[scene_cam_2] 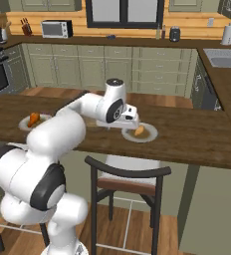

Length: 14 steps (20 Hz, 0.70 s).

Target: Pick the chicken drumstick and potato from their plates and place them in the bowl. Then put the bowl in the fridge.

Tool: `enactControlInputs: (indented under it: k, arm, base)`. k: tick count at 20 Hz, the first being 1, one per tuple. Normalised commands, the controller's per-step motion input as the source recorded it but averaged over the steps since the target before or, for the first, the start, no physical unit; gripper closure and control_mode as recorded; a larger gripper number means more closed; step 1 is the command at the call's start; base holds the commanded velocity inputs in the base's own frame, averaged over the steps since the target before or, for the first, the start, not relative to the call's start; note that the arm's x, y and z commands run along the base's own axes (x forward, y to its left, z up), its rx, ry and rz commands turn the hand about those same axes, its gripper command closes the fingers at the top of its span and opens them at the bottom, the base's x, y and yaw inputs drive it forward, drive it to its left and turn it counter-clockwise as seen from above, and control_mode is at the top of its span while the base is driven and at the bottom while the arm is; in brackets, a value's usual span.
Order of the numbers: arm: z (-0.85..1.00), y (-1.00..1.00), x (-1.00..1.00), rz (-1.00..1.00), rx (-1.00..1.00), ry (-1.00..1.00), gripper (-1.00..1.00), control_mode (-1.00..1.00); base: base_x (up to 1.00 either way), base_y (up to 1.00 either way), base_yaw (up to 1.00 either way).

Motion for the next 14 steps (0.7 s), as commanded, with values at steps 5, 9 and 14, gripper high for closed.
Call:
enactControlInputs:
  k: [5, 9, 14]
  arm:
    - [-0.27, -0.32, 0.99, -0.01, 0.01, 0.08, -1.00, -1.00]
    - [-0.28, -0.28, 0.95, 0.00, 0.03, 0.11, -1.00, -1.00]
    - [-0.30, -0.17, 0.89, 0.00, 0.02, 0.08, -1.00, -1.00]
  base:
    - [0.00, 0.00, 0.00]
    - [0.00, 0.00, 0.00]
    - [0.00, 0.00, 0.00]
